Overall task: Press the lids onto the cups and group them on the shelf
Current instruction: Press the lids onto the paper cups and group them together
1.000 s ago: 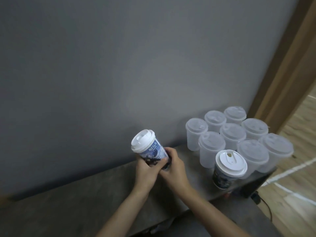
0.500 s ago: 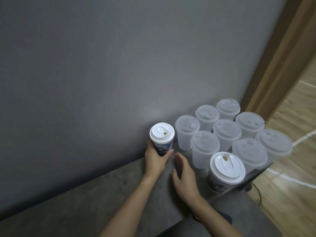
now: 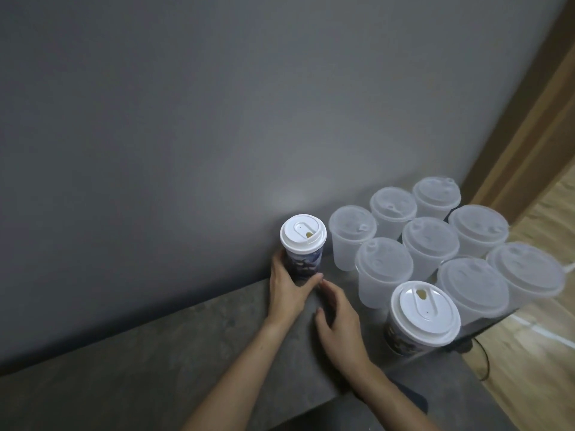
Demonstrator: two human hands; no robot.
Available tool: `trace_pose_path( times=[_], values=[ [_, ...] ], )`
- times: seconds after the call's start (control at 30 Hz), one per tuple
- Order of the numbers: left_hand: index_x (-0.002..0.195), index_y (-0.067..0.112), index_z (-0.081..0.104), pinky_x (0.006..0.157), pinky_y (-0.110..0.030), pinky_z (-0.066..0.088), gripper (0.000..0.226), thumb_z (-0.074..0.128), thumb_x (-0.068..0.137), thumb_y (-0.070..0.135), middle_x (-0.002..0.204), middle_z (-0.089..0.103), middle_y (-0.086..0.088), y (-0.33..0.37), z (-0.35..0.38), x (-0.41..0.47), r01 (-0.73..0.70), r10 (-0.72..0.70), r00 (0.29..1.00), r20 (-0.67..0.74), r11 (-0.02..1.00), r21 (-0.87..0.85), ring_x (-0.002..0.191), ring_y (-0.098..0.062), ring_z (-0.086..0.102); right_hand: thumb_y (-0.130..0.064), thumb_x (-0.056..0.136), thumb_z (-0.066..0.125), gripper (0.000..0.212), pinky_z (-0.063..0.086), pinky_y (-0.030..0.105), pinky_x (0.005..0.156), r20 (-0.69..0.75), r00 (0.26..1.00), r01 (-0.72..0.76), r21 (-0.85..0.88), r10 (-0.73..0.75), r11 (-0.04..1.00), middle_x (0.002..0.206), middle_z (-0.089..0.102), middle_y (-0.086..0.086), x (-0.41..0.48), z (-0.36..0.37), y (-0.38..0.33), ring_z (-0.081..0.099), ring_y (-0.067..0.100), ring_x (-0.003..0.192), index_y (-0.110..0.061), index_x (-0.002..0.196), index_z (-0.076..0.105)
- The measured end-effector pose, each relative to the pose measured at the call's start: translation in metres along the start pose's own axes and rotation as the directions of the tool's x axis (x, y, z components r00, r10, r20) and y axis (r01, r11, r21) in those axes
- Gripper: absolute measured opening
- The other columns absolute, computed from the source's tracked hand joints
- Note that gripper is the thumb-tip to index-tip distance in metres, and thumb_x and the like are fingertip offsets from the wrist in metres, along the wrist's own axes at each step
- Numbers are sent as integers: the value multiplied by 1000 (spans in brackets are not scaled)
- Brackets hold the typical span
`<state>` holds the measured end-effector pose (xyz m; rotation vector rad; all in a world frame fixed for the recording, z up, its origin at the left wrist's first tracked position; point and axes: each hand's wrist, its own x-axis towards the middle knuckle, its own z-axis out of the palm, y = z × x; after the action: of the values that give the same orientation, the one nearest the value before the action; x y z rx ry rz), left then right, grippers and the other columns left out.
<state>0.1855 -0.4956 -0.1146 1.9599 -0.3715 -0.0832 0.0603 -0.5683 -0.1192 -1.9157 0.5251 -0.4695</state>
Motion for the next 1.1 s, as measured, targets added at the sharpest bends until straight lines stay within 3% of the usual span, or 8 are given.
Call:
trace_pose_path(
  times=[0.1, 0.2, 0.3, 0.47, 0.57, 0.7, 0.9, 1.1],
  values=[
    [142, 10, 42, 107, -23, 42, 80, 88, 78, 24, 140, 54, -5, -8, -8, -16, 34, -34, 999, -6, 999, 4, 127, -14, 54, 0, 91, 63, 54, 43, 30, 114, 10, 1000, -21, 5, 21, 1000, 139, 62, -4, -8, -2, 2, 57, 6, 129, -17, 142, 54],
    [139, 9, 50, 106, -16, 38, 55, 76, 91, 18, 140, 56, -8, -17, -31, -46, 72, -71, 997, -36, 996, 42, 126, -13, 54, -1, 93, 64, 49, 45, 38, 113, 56, 998, -18, 36, 16, 999, 136, 64, -1, -18, 3, -1, 60, 11, 128, -15, 140, 56],
    [126, 13, 61, 108, -20, 41, 32, 69, 95, 17, 132, 57, 3, -28, -66, -82, 36, -26, 998, -61, 985, 170, 122, -1, 54, -3, 95, 66, 48, 46, 34, 112, 161, 987, -4, 80, -9, 997, 135, 65, -4, -26, 17, -17, 60, 7, 125, -20, 138, 56],
    [111, 23, 66, 105, -7, 33, 13, 65, 98, 23, 129, 50, 22, -34, -141, -138, 89, -29, 973, -231, 963, 256, 124, 15, 45, -5, 94, 69, 42, 48, 39, 110, 355, 925, 97, 119, -133, 988, 133, 66, 2, -35, 69, -59, 62, 16, 124, -13, 135, 61],
    [117, 33, 59, 109, -20, 40, 21, 64, 98, 27, 128, 54, 19, -37, -199, -175, 185, -69, 910, -409, 950, 252, 124, 5, 51, -9, 96, 69, 42, 44, 36, 110, 495, 836, 188, 150, -239, 971, 135, 63, 3, -51, 116, -94, 60, 20, 127, -14, 136, 59],
    [125, 26, 57, 107, -30, 46, 32, 69, 95, 26, 126, 58, 11, -48, -284, -231, 330, -115, 763, -637, 916, 230, 122, -3, 56, -11, 97, 67, 43, 37, 25, 110, 617, 689, 295, 241, -380, 925, 137, 58, -3, -93, 170, -150, 54, 15, 129, -14, 139, 57],
    [134, 18, 53, 105, -39, 49, 48, 74, 91, 22, 131, 54, 3, -61, -408, -293, 498, -168, 522, -836, 856, 139, 121, -12, 55, -30, 102, 62, 51, 35, 33, 120, 760, 427, 421, 312, -490, 852, 153, 46, -8, -144, 249, -230, 42, 8, 141, -25, 150, 45],
    [142, 10, 48, 112, -41, 41, 62, 76, 89, 27, 141, 51, -8, -95, -529, -297, 612, -43, 477, -878, 733, 296, 132, -24, 47, -33, 102, 61, 56, 38, 39, 120, 776, 304, 589, 303, -552, 749, 158, 42, -4, -177, 357, -302, 41, 12, 144, -23, 153, 40]
  ],
)
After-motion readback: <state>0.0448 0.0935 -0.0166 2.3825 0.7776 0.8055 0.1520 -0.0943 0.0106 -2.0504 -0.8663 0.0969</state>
